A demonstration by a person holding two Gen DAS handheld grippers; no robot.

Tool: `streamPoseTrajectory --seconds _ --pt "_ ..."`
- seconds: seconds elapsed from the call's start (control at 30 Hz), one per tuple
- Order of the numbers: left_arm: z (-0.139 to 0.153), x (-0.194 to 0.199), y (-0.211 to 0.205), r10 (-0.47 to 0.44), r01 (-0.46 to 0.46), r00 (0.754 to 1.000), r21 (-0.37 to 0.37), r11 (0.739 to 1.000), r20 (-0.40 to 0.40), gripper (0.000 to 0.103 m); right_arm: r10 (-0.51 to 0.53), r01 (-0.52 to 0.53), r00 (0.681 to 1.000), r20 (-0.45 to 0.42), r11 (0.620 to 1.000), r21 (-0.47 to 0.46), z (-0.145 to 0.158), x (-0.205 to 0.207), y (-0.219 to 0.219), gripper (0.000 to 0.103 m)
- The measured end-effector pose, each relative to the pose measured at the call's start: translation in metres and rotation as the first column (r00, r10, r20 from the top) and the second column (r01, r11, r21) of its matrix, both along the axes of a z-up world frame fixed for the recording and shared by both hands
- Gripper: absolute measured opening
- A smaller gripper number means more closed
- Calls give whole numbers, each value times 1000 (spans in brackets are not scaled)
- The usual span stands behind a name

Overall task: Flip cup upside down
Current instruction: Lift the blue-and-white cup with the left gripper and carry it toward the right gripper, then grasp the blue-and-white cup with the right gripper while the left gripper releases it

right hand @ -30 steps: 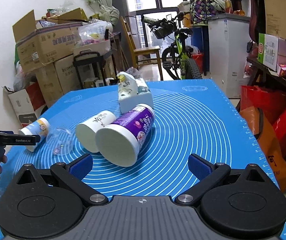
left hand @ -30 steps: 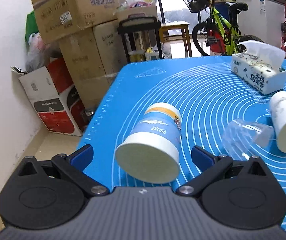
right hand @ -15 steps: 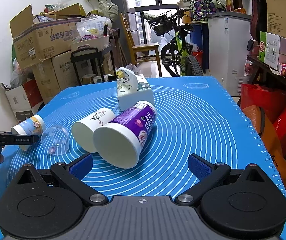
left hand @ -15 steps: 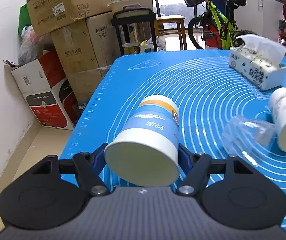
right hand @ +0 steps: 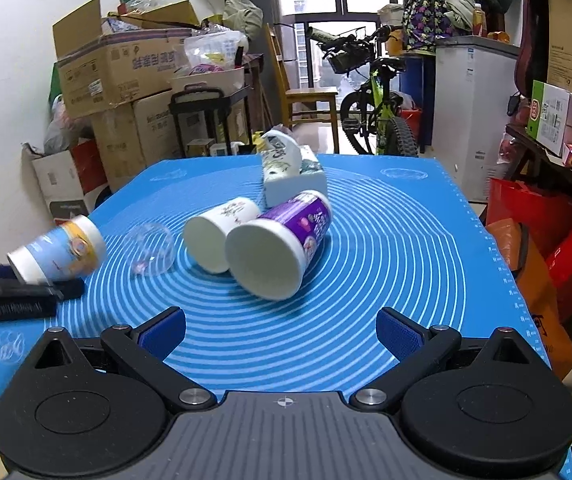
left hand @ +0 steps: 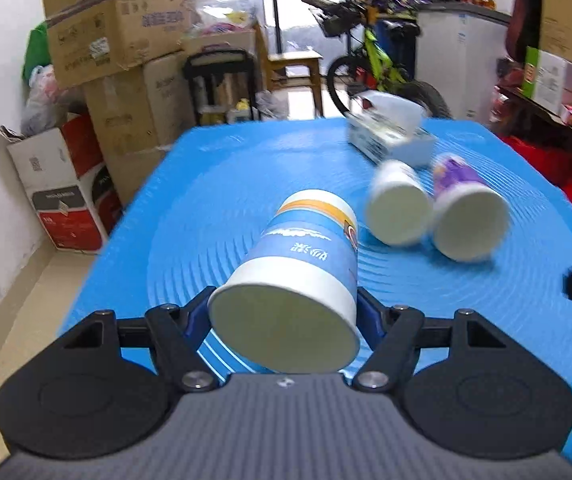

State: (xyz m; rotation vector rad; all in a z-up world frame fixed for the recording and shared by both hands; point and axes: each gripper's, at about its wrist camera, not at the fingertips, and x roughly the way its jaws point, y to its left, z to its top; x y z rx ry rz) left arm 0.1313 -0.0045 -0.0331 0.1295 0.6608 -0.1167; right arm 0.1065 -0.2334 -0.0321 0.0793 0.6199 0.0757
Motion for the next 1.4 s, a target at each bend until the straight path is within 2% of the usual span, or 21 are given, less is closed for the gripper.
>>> streamPoseTrajectory --seconds 0.3,0.43,0.6,0.67,0.7,0.73,0.9,1.13,1.27,1.4 --pt "-27 -22 -35 -33 28 995 -55 998 -99 72 7 -7 999 -35 1000 -4 -8 -23 -1 100" --pt "-38 -16 -42 -39 35 991 -32 999 -130 73 10 -10 999 -47 1000 -13 -11 -25 2 101" --pt "-44 -23 -42 -41 36 989 -41 999 -141 74 5 -6 998 -62 1000 -11 -14 -24 -1 100" --pt "-43 -23 -42 -46 41 989 -39 998 -142 84 4 -4 998 -66 1000 -9 -14 -23 -2 100" --pt "-42 -24 -42 -45 40 989 -40 998 -139 90 4 -5 998 -67 1000 -8 -14 -22 -1 100" --pt "-41 -26 -42 -48 43 990 -44 998 -130 91 5 -5 998 -67 1000 -8 -14 -23 -1 100" --pt "-34 -30 -43 -53 48 992 -43 998 -117 91 10 -10 998 -68 1000 -5 -14 -23 2 100" --pt "-9 -44 -29 -35 29 997 -89 996 -66 92 18 -17 998 -54 1000 16 -2 -26 4 100" --pt "7 -50 -16 17 -18 1000 -38 999 -9 95 41 -40 998 -41 999 27 7 -24 10 100" --pt "15 -47 5 50 -49 999 -18 999 18 95 82 -79 994 -67 996 50 13 -13 20 100"
